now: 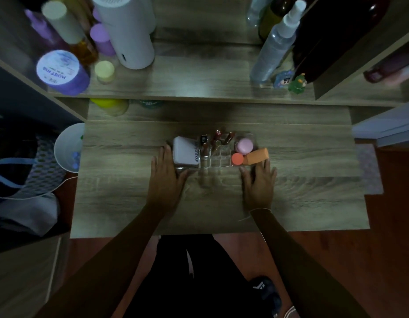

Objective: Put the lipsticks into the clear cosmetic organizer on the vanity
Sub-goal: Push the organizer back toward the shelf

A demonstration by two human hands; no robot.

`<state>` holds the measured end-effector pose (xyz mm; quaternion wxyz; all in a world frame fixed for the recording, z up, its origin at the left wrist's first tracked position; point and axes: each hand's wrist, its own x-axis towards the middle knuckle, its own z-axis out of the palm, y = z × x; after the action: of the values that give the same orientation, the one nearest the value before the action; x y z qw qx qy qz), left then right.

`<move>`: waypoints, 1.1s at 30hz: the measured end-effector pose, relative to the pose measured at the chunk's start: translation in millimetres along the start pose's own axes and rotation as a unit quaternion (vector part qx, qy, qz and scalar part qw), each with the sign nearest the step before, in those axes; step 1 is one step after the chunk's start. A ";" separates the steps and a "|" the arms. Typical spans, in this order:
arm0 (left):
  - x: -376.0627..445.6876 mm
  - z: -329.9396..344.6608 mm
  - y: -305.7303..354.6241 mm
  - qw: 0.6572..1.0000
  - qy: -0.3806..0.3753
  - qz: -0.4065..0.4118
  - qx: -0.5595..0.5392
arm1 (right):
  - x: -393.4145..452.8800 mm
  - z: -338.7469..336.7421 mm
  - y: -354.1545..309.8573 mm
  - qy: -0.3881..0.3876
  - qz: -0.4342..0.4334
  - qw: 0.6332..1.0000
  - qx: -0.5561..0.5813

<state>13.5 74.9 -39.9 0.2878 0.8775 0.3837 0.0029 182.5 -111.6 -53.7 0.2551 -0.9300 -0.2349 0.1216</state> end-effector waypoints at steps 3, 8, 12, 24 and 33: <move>1.0 4.8 10.5 1.000 -0.006 0.006 -0.004 | 0.4 -7.1 7.6 0.008 0.004 1.000 0.001; 4.1 9.0 29.7 0.999 -0.018 0.024 -0.014 | 0.4 -14.8 20.7 0.028 0.016 0.999 -0.006; 9.2 19.1 41.4 0.999 -0.031 0.044 0.000 | -2.5 -19.3 30.1 0.046 0.027 0.998 -0.017; 35.2 61.3 95.7 0.992 -0.057 0.116 0.015 | 12.4 -51.9 77.9 0.093 0.072 0.992 -0.035; 47.7 76.4 142.5 0.982 -0.070 0.174 0.038 | 28.5 -79.1 108.4 0.115 0.091 0.988 -0.043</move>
<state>160.1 -8.2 -41.6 0.2758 0.9390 0.2041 -0.0231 275.0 -212.7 -47.9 0.2281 -0.9654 -0.1232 0.0265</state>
